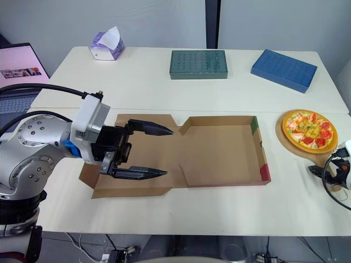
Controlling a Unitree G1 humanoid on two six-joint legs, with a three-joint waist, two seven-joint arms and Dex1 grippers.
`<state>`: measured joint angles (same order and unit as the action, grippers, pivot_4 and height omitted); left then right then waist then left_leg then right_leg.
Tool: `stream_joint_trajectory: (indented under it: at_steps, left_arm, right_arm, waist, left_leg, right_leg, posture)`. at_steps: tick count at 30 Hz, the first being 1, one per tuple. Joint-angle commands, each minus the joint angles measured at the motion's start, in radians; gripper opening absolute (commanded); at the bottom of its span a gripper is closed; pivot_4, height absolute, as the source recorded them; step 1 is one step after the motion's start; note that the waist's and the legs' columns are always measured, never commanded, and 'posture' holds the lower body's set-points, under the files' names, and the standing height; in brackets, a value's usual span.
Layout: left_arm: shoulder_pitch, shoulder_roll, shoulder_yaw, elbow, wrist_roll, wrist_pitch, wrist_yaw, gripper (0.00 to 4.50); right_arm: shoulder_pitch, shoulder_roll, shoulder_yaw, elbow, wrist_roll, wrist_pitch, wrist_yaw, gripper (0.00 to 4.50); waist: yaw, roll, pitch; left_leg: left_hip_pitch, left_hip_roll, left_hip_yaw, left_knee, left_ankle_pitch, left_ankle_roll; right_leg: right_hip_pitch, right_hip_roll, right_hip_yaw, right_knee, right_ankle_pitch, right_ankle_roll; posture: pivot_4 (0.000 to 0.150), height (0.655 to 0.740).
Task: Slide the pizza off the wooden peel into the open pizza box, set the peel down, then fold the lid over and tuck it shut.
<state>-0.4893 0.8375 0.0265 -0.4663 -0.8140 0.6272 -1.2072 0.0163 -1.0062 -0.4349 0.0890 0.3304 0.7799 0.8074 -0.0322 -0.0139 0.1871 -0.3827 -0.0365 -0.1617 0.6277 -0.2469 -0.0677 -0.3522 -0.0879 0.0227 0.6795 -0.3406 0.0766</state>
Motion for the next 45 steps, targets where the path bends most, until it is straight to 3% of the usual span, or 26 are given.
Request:
stream_joint_trajectory:
  at_steps: [1, 20, 23, 30, 37, 45]
  left_arm:
    - [-0.005, -0.004, 0.0, -0.032, -0.003, -0.005, 0.01, 4.5]
    - [-0.008, -0.023, 0.001, -0.033, -0.005, -0.002, 0.027, 4.5]
    - [-0.008, -0.022, 0.001, -0.032, -0.002, -0.003, 0.027, 4.5]
    - [0.002, -0.005, 0.014, -0.03, 0.007, -0.004, 0.025, 4.5]
    - [0.016, 0.026, 0.039, -0.016, 0.009, -0.007, 0.023, 4.5]
    - [0.036, 0.052, 0.092, -0.003, -0.01, 0.011, 0.056, 4.5]
  right_arm:
    - [-0.043, -0.03, 0.044, 0.072, -0.021, -0.014, 0.022, 4.46]
    - [-0.21, -0.011, 0.178, 0.267, -0.047, -0.026, 0.096, 4.46]
    - [-0.207, -0.003, 0.18, 0.271, -0.052, -0.037, 0.091, 3.88]
    - [-0.191, 0.039, 0.122, 0.241, -0.035, -0.066, 0.059, 1.6]
    - [-0.237, 0.06, 0.033, 0.188, 0.009, -0.105, 0.022, 1.58]
    - [-0.253, 0.042, -0.056, 0.085, 0.085, -0.102, 0.036, 1.58]
  waist:
    - [0.0, 0.0, 0.0]
    - [-0.009, -0.005, -0.001]
    - [-0.01, -0.006, -0.001]
    - [-0.018, -0.008, -0.002]
    - [-0.029, -0.008, -0.002]
    - [-0.022, 0.004, 0.005]
  left_leg:
    - [0.0, 0.0, 0.0, 0.0, 0.0, 0.0]
    - [0.001, 0.0, 0.0, 0.001, 0.0, 0.0]
    - [0.001, 0.0, 0.0, 0.001, 0.0, 0.0]
    - [0.001, 0.002, 0.0, 0.001, 0.0, 0.0]
    - [0.001, 0.002, 0.001, 0.001, 0.0, 0.0]
    - [-0.001, 0.001, 0.002, 0.0, 0.0, 0.0]
  right_leg:
    - [0.0, 0.0, 0.0, 0.0, 0.0, 0.0]
    - [0.001, 0.0, 0.0, 0.0, 0.001, 0.001]
    - [0.001, 0.0, 0.0, 0.0, 0.001, 0.001]
    - [0.001, 0.001, 0.0, 0.0, 0.001, 0.001]
    - [0.0, 0.002, 0.001, 0.0, 0.001, 0.001]
    - [-0.002, 0.002, 0.003, 0.001, 0.001, 0.001]
  posture:
    - [0.15, 0.74]
    - [0.15, 0.74]
    - [0.15, 0.74]
    - [0.15, 0.74]
    - [0.15, 0.74]
    - [0.15, 0.74]
